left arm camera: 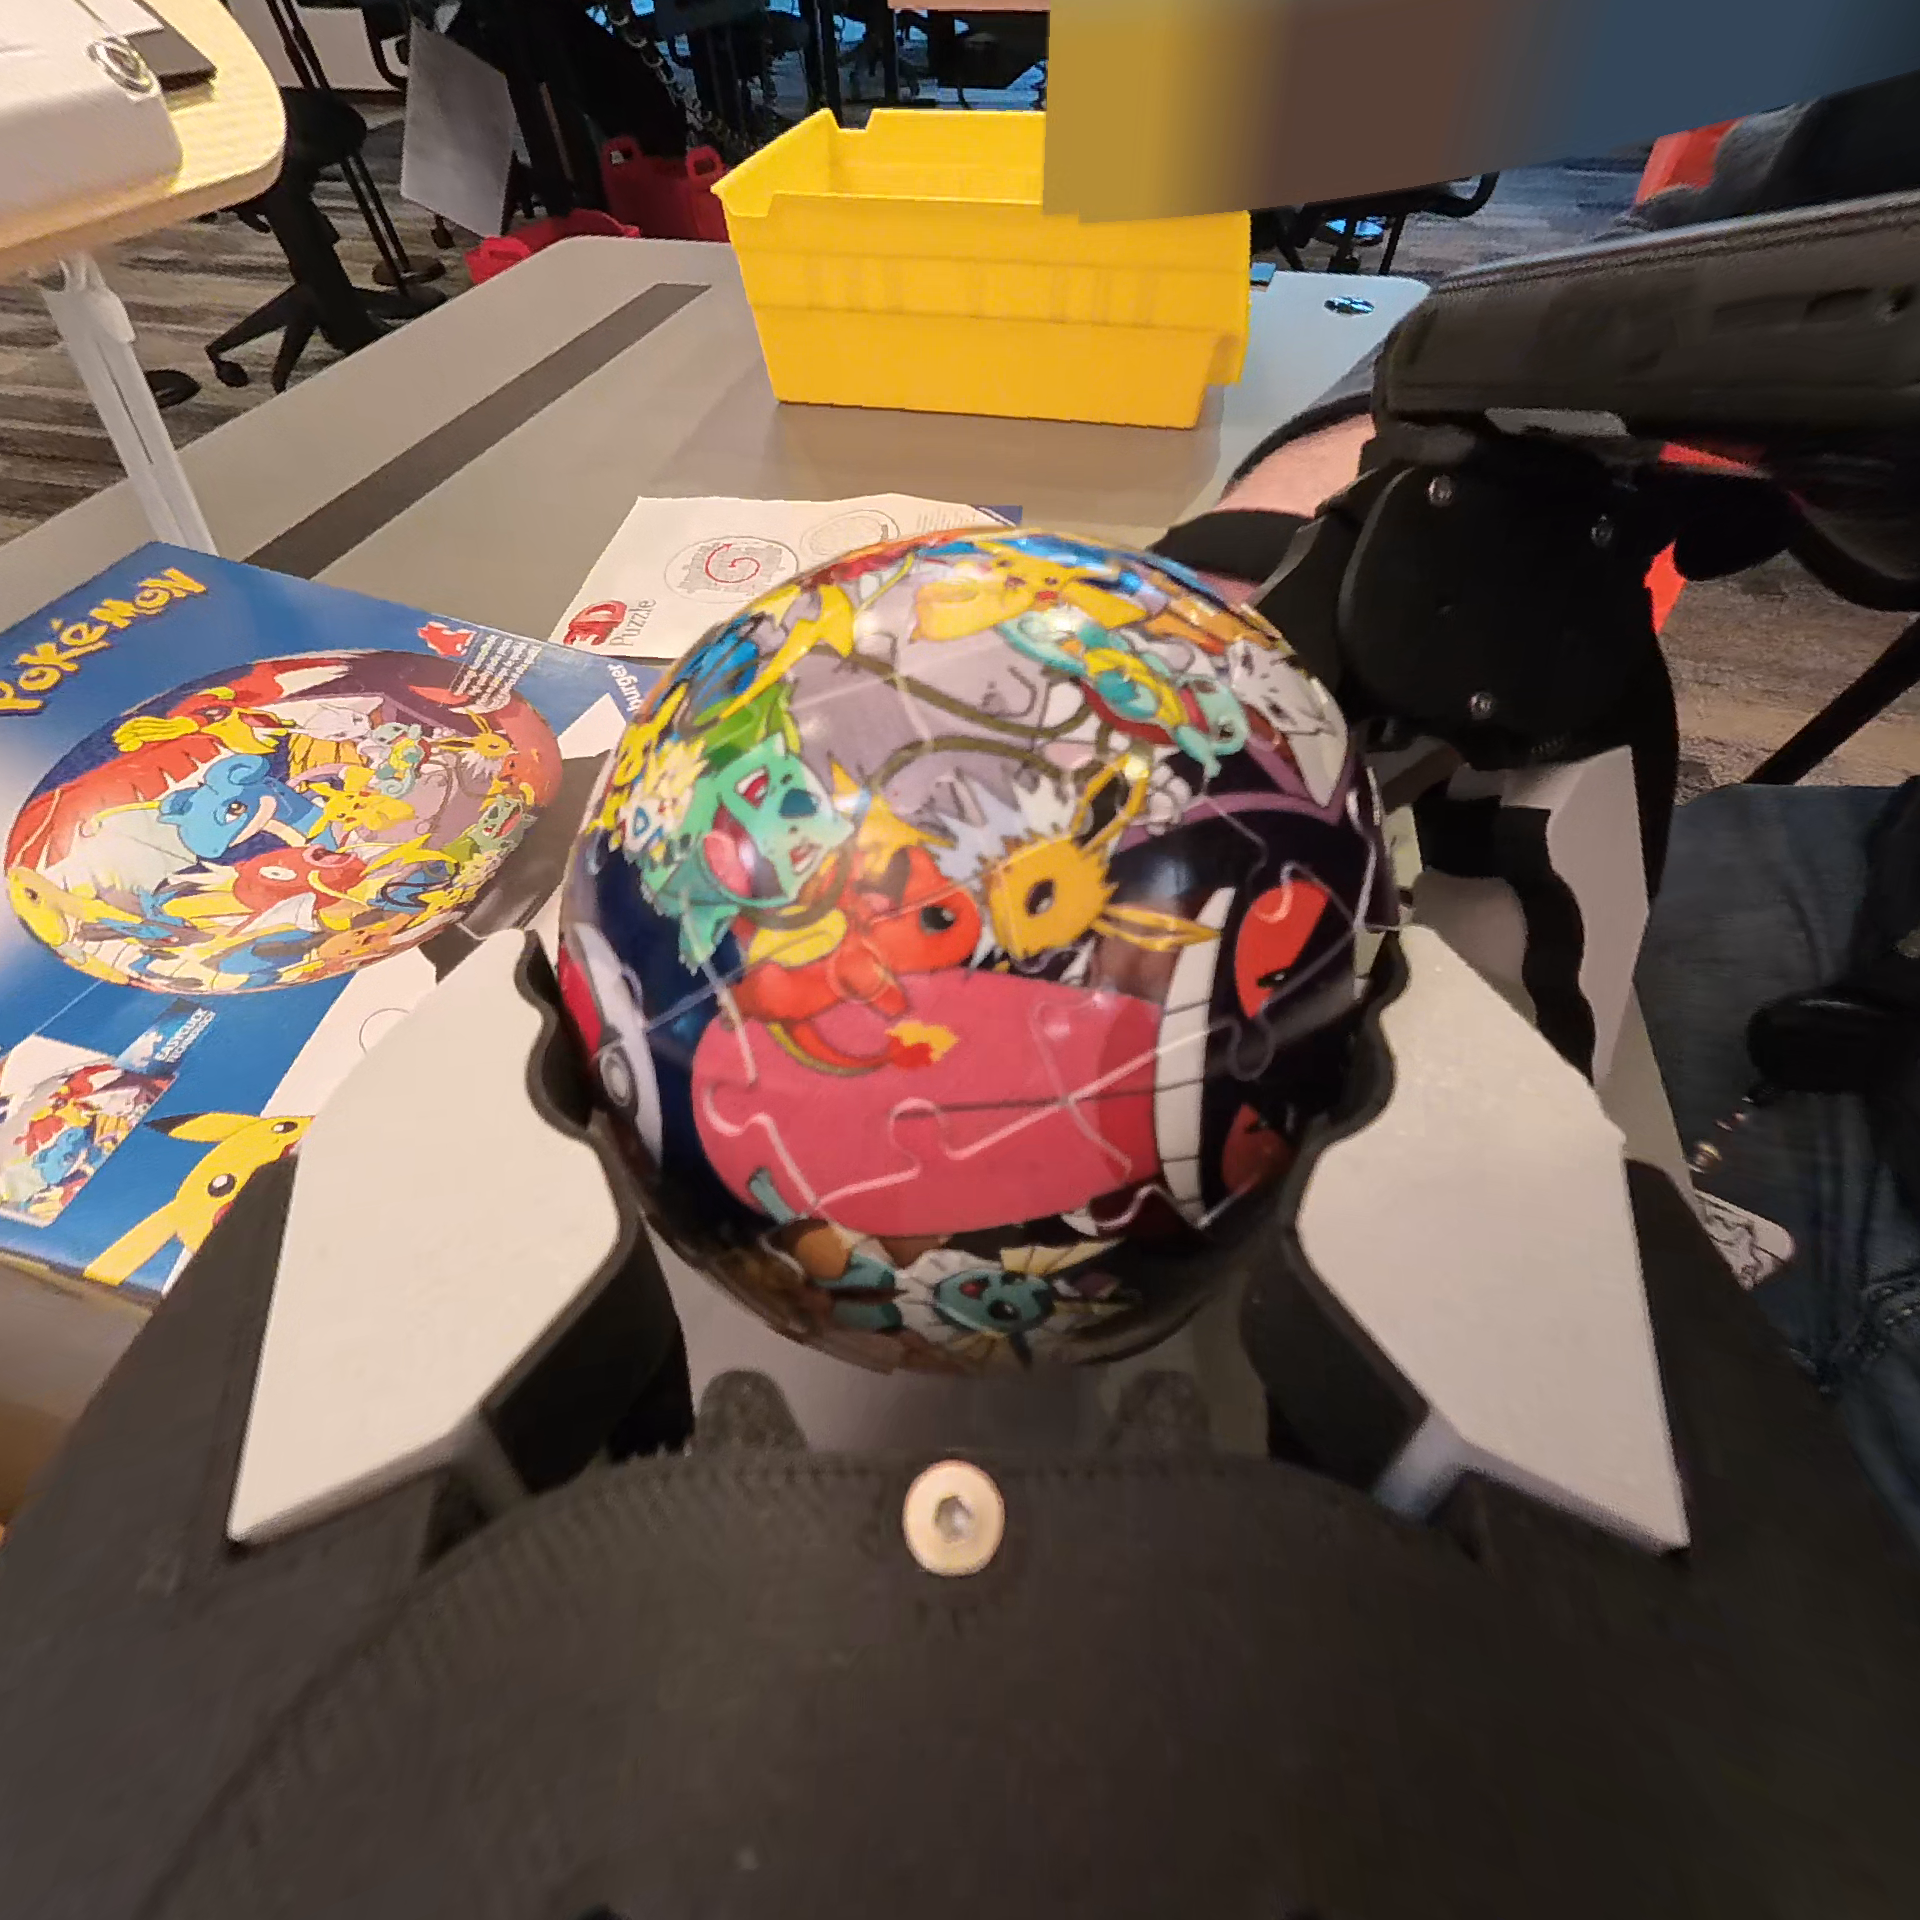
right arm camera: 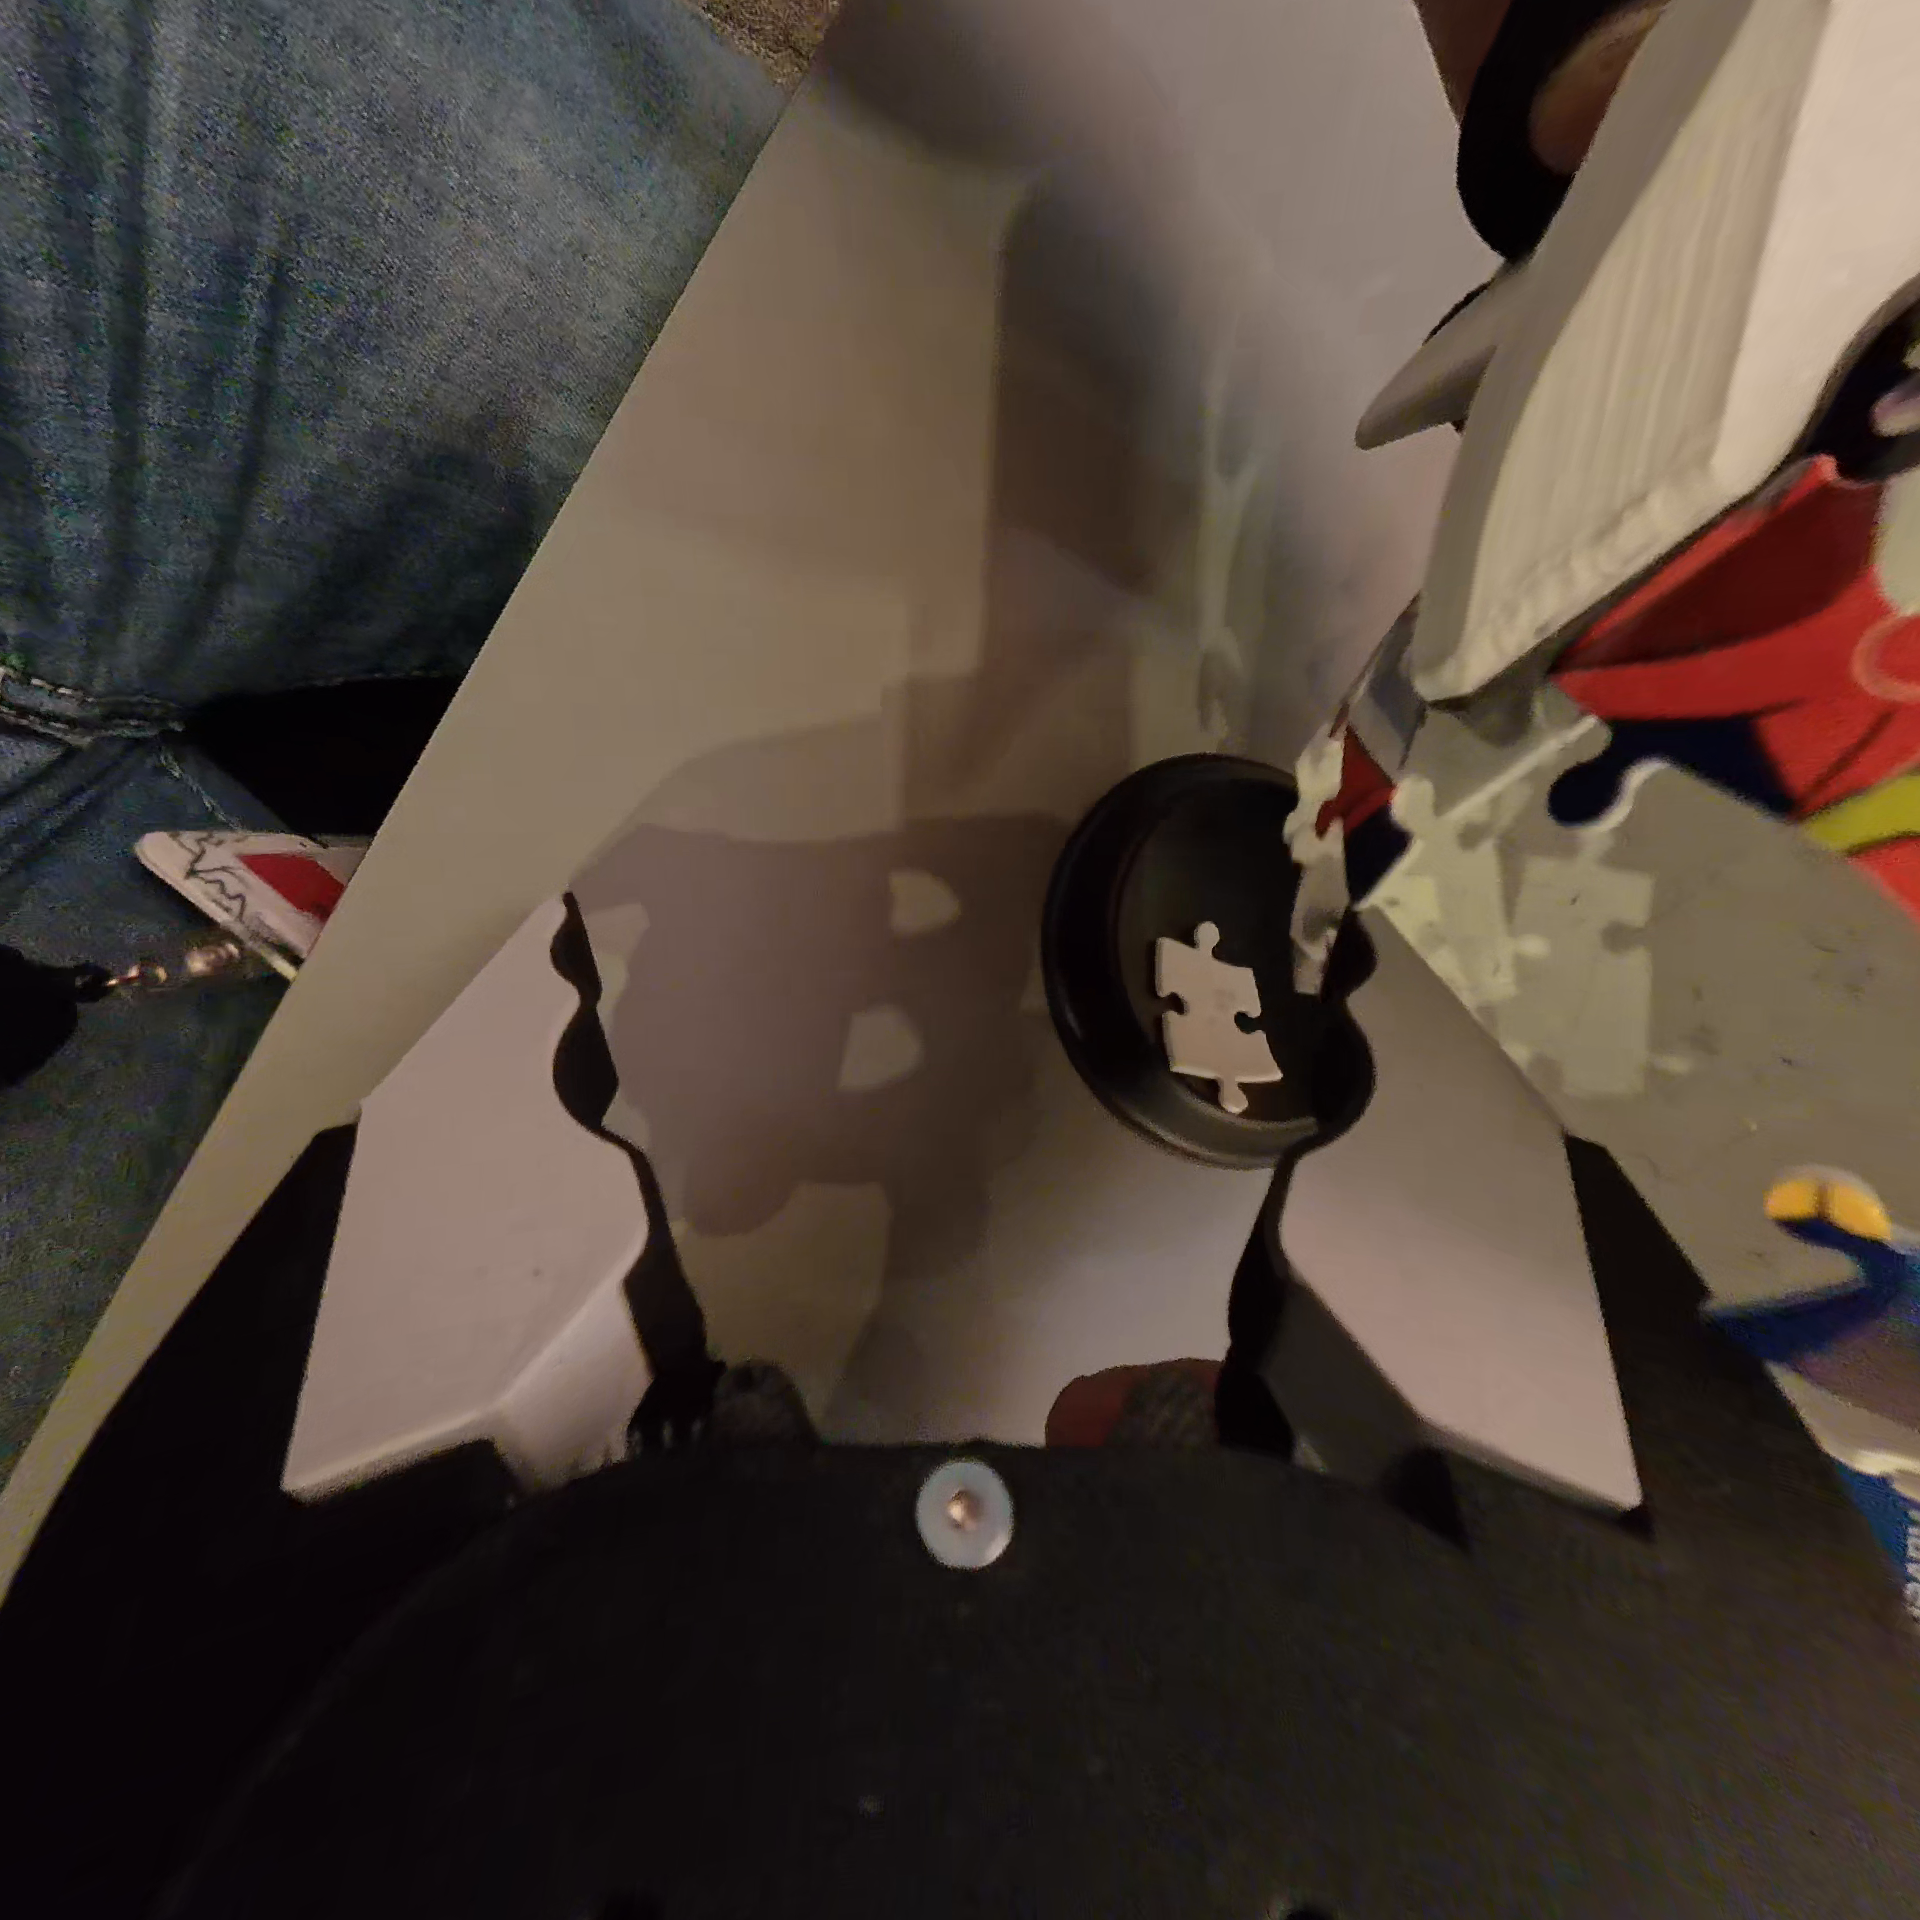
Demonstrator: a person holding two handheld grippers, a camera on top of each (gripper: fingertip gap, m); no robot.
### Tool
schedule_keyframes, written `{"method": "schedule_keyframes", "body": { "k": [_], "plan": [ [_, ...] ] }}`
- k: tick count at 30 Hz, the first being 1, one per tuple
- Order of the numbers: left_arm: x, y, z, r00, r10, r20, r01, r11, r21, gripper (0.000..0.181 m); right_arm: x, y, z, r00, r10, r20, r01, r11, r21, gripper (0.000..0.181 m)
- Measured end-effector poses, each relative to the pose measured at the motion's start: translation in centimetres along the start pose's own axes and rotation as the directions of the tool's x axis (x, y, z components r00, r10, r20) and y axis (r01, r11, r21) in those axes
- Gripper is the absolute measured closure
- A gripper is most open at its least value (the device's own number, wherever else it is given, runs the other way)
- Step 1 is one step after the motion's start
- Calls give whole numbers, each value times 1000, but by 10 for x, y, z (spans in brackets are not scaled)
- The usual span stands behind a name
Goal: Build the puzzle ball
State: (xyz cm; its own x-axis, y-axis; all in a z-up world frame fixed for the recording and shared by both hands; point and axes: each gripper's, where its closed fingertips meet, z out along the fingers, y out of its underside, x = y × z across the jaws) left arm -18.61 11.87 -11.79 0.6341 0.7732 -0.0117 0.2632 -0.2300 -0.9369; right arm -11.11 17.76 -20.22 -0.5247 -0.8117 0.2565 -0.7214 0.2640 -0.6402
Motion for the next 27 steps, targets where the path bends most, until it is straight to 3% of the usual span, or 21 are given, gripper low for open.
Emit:
{"method": "schedule_keyframes", "body": {
  "k": [27],
  "plan": [
    [-1, 4, 2, 1000, 8, 2, -8, 1000, -7, 42, -8, 6, -7, 999, 15, 42, -17, 998, 57, 53]
  ]
}}
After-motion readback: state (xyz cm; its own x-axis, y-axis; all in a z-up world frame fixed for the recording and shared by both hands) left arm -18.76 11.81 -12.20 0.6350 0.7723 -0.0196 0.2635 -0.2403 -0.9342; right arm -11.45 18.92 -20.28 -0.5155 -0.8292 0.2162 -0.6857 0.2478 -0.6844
